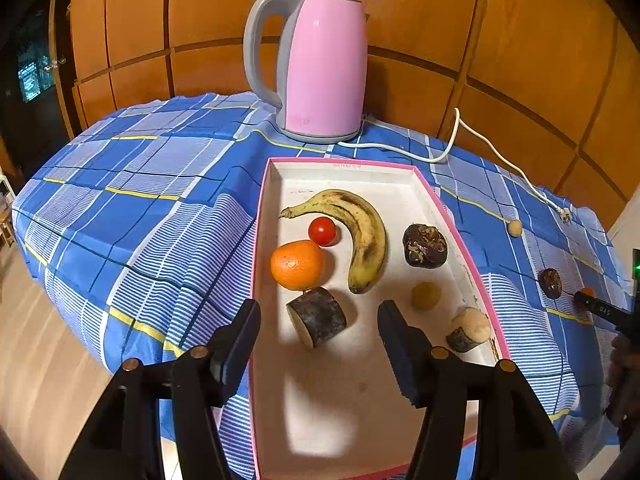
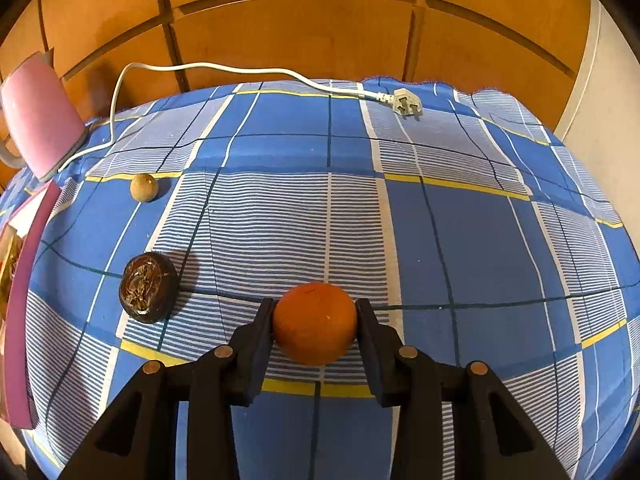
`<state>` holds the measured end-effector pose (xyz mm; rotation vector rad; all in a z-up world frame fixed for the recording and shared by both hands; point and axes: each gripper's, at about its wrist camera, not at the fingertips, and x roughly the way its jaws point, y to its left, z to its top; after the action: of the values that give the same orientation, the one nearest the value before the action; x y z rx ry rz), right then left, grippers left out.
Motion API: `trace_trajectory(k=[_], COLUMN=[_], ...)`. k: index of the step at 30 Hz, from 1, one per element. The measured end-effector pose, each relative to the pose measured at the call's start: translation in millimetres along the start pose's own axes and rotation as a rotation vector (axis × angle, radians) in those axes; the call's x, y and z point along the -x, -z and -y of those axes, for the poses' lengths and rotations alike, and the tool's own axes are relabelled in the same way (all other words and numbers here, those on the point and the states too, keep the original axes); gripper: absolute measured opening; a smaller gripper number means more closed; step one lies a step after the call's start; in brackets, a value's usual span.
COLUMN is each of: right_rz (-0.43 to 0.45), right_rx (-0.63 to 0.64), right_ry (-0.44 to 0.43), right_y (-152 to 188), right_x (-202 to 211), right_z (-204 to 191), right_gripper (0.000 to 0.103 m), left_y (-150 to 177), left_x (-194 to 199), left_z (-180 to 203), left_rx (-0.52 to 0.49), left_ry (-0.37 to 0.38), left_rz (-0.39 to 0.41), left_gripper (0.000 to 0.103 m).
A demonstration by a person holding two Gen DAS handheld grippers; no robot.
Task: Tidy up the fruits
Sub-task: 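Lower the log piece into the tray and open the left gripper, then hold the mandarin in the right gripper above the table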
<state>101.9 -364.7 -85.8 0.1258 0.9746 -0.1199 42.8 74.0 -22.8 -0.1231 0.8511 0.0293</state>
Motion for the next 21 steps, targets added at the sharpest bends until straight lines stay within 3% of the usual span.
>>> trace_trajectory(k=[21], right_rz=[-0.028], right_rx=[-0.027], right_ry=[-0.076], right_y=[18.1], right_x=[15.1], right_z=[-8.6], right_gripper=[0.040], left_y=[13.9], left_x=[2.9], left_z=[-5.0], left_rx=[0.003], left_ry=[-0.001], left_rz=[-0.017], left_gripper=[0.065])
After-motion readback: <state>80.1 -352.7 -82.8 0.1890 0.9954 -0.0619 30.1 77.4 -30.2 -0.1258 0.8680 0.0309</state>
